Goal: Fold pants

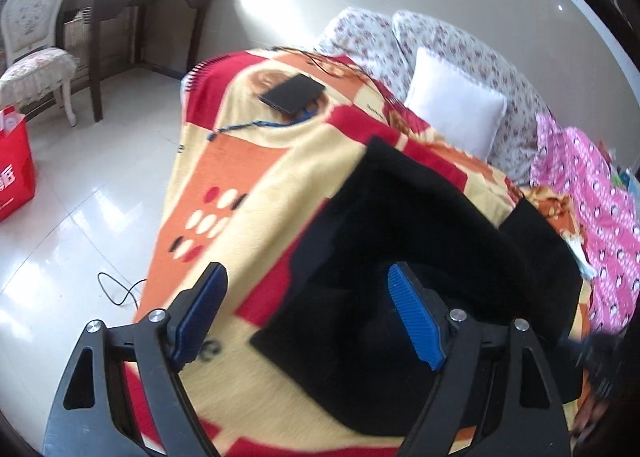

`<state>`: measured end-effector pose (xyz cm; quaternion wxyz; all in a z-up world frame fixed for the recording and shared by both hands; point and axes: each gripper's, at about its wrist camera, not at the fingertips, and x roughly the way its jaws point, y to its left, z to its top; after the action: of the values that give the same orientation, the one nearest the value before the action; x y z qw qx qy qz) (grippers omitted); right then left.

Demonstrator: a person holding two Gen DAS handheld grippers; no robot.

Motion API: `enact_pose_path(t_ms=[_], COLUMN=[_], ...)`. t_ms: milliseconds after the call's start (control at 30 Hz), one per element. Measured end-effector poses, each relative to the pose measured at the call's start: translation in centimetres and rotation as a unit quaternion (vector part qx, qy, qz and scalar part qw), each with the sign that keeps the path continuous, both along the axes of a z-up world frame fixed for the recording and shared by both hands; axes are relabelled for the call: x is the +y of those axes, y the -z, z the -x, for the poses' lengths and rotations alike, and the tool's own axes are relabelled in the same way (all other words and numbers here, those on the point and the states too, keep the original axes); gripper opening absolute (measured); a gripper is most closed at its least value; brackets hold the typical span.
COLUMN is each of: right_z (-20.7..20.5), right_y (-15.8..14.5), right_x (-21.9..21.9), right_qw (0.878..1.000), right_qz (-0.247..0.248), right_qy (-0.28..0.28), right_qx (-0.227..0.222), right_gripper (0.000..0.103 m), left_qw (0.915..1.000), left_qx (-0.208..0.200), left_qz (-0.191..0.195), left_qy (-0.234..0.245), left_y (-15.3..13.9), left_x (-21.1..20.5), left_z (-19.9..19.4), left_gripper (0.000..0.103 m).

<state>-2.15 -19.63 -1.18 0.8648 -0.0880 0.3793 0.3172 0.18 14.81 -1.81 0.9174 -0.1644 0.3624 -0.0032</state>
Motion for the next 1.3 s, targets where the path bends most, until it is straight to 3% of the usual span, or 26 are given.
enact_pose_path(t_ms=[133,200,267,300,333,433,500,633,767,800,833,867,933,1033,1167,1300], right_z=[3.2,3.5,3.2,3.1,3.0,2.6,2.4,0.0,-2.3,-3.0,-3.4,-4.0,-4.6,-3.4,-0.3,1.2], right_y=[4.1,5.5,5.3,4.8,4.1,2.5,2.2,4.2,6.9,7.1,7.1,6.9,5.5,3.3,1.9,5.4], right_x=[0.4,0.4,-0.1,-0.2,0.2,3.1,5.7,11.2,13.8,13.9,13.7,12.9,11.0,9.5,9.2,10.7], right_qw=[0.997,0.997,0.995,0.995,0.995,0.998,0.999,0.997,0.992,0.992,0.994,0.997,1.000,0.998,0.995,0.996], right_qz=[-0.034,-0.035,-0.066,-0.075,-0.075,-0.059,-0.039,0.044,0.105,0.108,0.095,0.066,-0.011,-0.063,-0.082,-0.049], right_qy=[-0.020,-0.003,0.008,0.018,0.020,-0.003,-0.023,-0.035,-0.028,-0.017,-0.013,-0.016,-0.011,-0.028,-0.054,-0.053], right_qx=[0.066,0.075,0.081,0.070,0.058,0.011,-0.011,-0.054,-0.062,-0.063,-0.055,-0.038,0.001,0.013,0.019,0.048], right_gripper=[0.000,0.000,0.007,0.014,0.027,0.057,0.058,0.058,0.052,0.033,0.008,0.005,0.005,0.005,0.005,0.011], left_qw=[0.9997,0.9997,0.9996,0.9996,0.9996,0.9995,0.9992,0.9984,0.9982,0.9985,0.9987,0.9989,0.9991,0.9990,0.9987,0.9974], left_qx=[-0.001,0.003,0.018,0.022,0.025,0.025,0.025,0.045,0.053,0.051,0.049,0.048,0.039,0.019,0.003,0.019], left_qz=[0.025,0.024,0.019,0.018,0.014,0.004,0.000,0.001,0.004,0.003,0.003,0.004,0.002,-0.015,-0.037,-0.069], left_qy=[-0.008,-0.009,-0.006,-0.005,-0.009,-0.021,-0.031,-0.034,-0.027,-0.021,-0.012,-0.004,0.015,0.037,0.036,0.002], left_y=[0.0,0.4,1.2,1.4,1.7,2.0,2.1,2.8,3.3,3.1,2.9,2.7,1.9,0.0,-1.0,0.5], left_x=[0.7,0.5,0.2,0.2,0.2,0.4,0.6,0.9,0.3,-0.1,-0.5,-0.7,-1.3,-2.1,-1.8,-1.0], left_z=[0.8,0.8,0.4,0.2,0.0,-0.7,-1.5,-4.3,-5.9,-6.2,-6.3,-6.3,-6.0,-4.3,-1.4,-0.6], left_gripper=[0.083,0.083,0.083,0.083,0.083,0.083,0.083,0.083,0.083,0.083,0.083,0.083,0.083,0.083,0.083,0.083])
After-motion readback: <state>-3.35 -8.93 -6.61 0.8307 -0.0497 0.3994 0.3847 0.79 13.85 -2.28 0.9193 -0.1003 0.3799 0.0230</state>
